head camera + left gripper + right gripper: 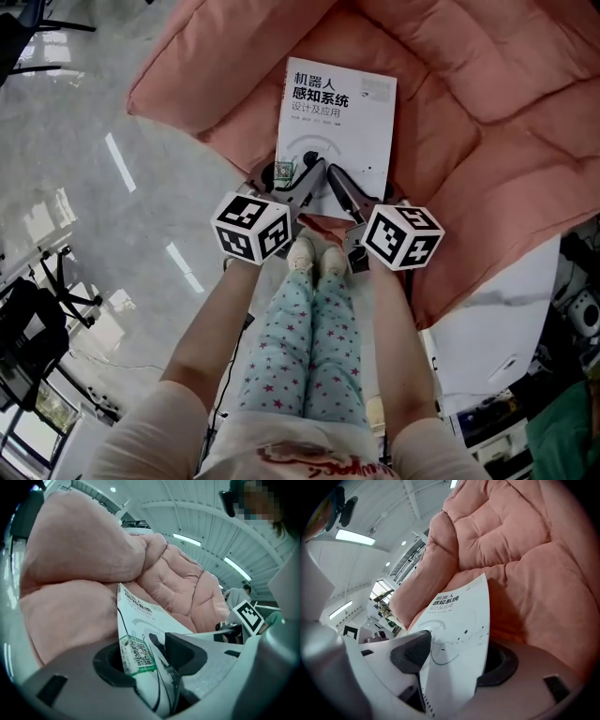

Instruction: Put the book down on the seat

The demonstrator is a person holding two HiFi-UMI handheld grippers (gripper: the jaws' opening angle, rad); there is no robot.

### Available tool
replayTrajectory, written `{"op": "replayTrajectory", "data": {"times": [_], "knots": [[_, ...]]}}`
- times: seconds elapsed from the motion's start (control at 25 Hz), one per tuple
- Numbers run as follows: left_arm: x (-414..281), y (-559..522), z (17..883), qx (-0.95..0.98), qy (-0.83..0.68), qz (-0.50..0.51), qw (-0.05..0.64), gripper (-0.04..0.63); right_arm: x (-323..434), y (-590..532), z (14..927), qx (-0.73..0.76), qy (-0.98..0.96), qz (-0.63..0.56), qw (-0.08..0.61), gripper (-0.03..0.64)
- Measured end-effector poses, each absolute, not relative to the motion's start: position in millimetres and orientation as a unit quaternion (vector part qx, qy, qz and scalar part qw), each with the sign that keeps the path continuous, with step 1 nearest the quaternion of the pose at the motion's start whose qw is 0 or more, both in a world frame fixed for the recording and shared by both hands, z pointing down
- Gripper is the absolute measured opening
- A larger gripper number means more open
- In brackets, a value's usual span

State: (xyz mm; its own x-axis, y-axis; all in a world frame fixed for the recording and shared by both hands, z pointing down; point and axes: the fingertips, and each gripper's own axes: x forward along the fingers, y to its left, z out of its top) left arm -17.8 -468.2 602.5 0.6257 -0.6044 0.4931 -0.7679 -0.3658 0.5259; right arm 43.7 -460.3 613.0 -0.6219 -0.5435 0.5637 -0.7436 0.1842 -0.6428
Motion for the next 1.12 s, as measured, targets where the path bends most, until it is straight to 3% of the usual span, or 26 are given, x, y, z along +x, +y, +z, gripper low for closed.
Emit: {"op": "replayTrajectory", "data": {"times": [0.24,0.64,1.12], "knots": [[-30,-469,602,0.804,-0.466,0.139,0.341,0.235,49,-462,609,0.447,-0.753,0.469,0.113,0.316],[-64,-469,597,0.786,-0.507,0.125,0.332,0.236,65,-467,603,0.491,-0.72,0.475,0.125,0.347],[-43,-442,546,0.788,-0.5,0.059,0.355,0.235,74,-461,535,0.519,-0.76,0.368,0.133,0.353]]}}
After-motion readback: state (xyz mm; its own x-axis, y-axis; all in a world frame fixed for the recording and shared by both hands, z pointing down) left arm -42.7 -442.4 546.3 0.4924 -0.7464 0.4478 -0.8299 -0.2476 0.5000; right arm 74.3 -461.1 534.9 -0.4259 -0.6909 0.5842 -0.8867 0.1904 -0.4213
